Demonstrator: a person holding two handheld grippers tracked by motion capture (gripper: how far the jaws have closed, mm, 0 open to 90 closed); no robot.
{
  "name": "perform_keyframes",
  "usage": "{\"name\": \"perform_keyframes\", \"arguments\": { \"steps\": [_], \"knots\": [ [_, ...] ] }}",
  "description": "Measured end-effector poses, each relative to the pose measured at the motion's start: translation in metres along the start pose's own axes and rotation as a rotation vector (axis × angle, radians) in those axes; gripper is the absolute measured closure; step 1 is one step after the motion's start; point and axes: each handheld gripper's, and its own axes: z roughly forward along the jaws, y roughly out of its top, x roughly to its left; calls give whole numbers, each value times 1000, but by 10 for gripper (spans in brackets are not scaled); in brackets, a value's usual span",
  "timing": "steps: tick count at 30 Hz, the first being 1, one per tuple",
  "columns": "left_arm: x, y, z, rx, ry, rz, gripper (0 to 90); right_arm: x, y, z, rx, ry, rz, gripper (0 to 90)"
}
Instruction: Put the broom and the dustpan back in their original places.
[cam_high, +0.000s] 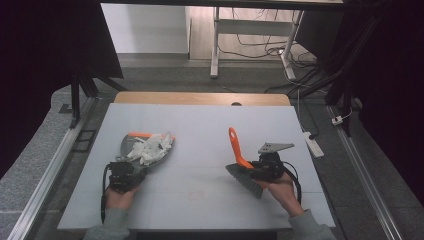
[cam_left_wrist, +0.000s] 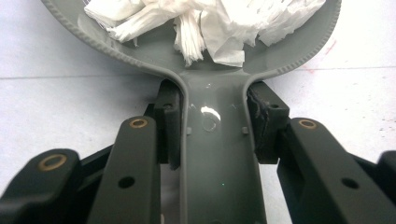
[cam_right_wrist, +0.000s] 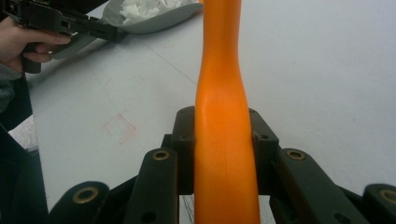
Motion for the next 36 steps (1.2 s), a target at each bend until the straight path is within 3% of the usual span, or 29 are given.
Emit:
{"name": "perform_keyframes", "arguments": {
  "steps": [7,16,19,22,29,36],
  "knots": [
    [0,0,1,-6,-6,5,582,-8,-4,11,51,-9,26,701],
    [-1,-1,-3,-1,-39,20,396,-23,-4,19,91,-60,68,701],
    [-1,-1,-6,-7,-22,34,306,-30,-4,19,95,-57,86,696],
    [-1,-2,-11,-13,-19,40,222,-33,-5,18,108,-88,75,687],
    [3,-4,-25,-46,-21,70,185,-36,-5,18,129,-137,45,654],
    [4,-3,-35,-87,-4,120,170,-42,-8,19,165,-203,53,548]
  ]
}}
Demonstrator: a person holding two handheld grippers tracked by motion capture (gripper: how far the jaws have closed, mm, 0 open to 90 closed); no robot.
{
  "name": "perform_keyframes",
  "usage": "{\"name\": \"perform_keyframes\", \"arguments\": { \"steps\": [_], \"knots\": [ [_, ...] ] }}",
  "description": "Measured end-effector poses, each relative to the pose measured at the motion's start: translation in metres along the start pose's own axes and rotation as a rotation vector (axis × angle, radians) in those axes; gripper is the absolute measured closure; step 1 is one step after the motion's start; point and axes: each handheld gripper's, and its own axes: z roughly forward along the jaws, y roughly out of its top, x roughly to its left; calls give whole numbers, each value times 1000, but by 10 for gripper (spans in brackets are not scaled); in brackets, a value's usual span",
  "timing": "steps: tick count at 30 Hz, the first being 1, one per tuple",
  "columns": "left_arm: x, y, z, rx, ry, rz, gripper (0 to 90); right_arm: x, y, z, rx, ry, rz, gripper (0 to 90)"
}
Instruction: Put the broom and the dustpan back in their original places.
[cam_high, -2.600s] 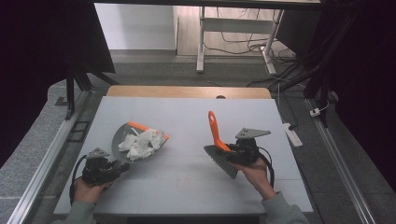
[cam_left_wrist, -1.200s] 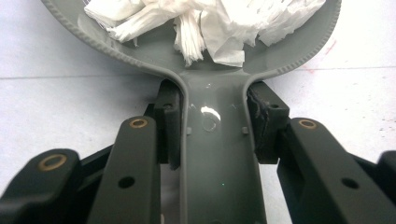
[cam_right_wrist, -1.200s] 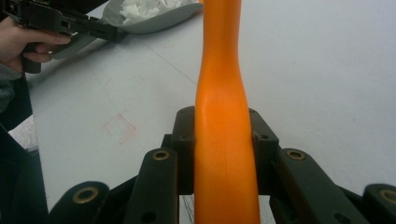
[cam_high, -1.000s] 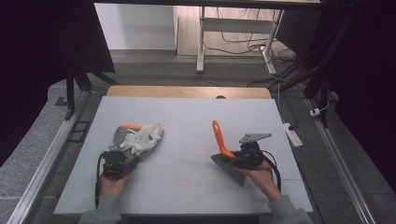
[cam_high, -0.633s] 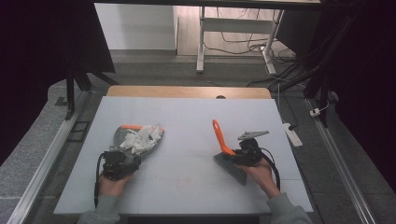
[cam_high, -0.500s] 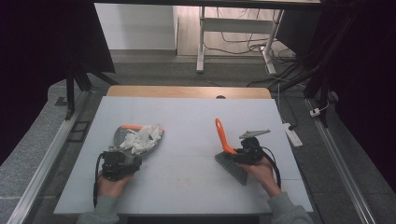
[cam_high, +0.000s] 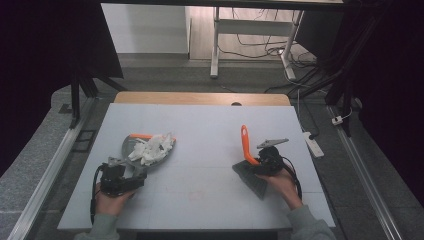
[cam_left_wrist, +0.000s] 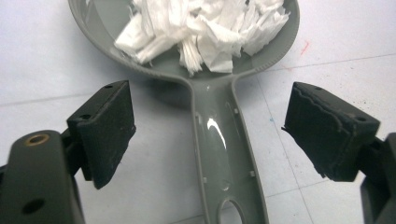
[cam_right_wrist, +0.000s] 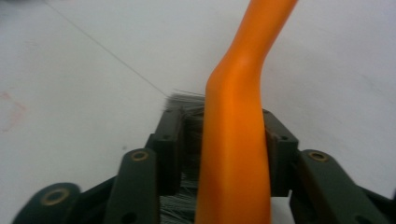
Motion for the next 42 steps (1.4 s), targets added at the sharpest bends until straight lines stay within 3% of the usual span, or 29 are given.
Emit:
{"name": "perform_keyframes", "arguments": {
  "steps": [3,12,17,19,22,25,29,35,42],
  "knots": [
    [0,0,-1,-6,-6,9,169,-5,-2,0,7,-5,30,529],
    [0,0,-1,-5,-19,7,171,-9,-2,2,35,-58,57,464],
    [-1,0,-1,-7,-28,8,171,-12,-3,4,57,-77,112,438],
    [-1,1,-1,-9,-30,9,171,-11,-3,3,61,-122,103,423],
    [-1,1,-2,-8,-36,14,171,-12,-3,-1,47,-123,115,428],
    [-1,1,-2,-9,-41,31,176,-10,-4,-5,22,-134,96,432],
    [1,0,-2,2,-61,52,190,-4,-6,-15,-26,-111,59,448],
    [4,-1,-1,3,-108,114,213,3,-12,-34,-110,-51,31,460],
    [7,-3,1,19,-163,146,226,11,-27,-42,-146,-20,-3,462]
  ]
}}
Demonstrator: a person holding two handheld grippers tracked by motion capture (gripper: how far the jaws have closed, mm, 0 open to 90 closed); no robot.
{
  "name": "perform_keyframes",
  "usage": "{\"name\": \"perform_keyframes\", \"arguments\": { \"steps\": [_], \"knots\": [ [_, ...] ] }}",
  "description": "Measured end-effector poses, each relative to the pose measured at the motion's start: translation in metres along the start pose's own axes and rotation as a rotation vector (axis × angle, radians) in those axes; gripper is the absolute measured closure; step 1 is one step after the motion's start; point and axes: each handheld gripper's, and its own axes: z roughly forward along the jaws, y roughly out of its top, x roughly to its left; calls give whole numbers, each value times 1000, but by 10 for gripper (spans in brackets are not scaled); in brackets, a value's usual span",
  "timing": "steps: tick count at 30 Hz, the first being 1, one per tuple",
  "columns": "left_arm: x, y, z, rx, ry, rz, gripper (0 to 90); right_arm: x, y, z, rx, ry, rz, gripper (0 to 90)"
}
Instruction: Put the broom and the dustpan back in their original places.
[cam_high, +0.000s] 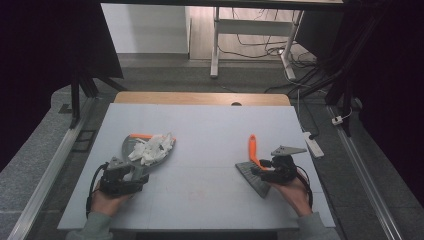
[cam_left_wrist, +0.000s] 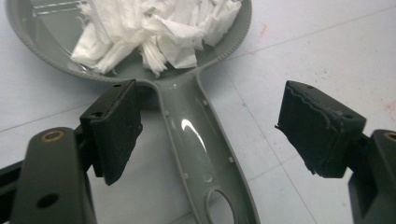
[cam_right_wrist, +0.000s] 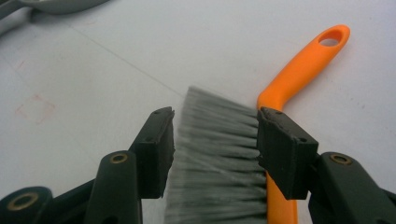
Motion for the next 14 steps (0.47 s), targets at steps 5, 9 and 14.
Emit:
{"name": "perform_keyframes", "arguments": {
  "steps": [5,9,14],
  "knots": [
    [0,-2,-1,-1,-21,24,238,0,-13,-9,-26,-9,-19,464],
    [0,-2,-1,-4,-27,25,240,-3,-19,-15,-47,-12,-21,467],
    [-2,-2,-2,-8,-31,34,240,-3,-19,-15,-54,-13,-36,468]
  ]
}}
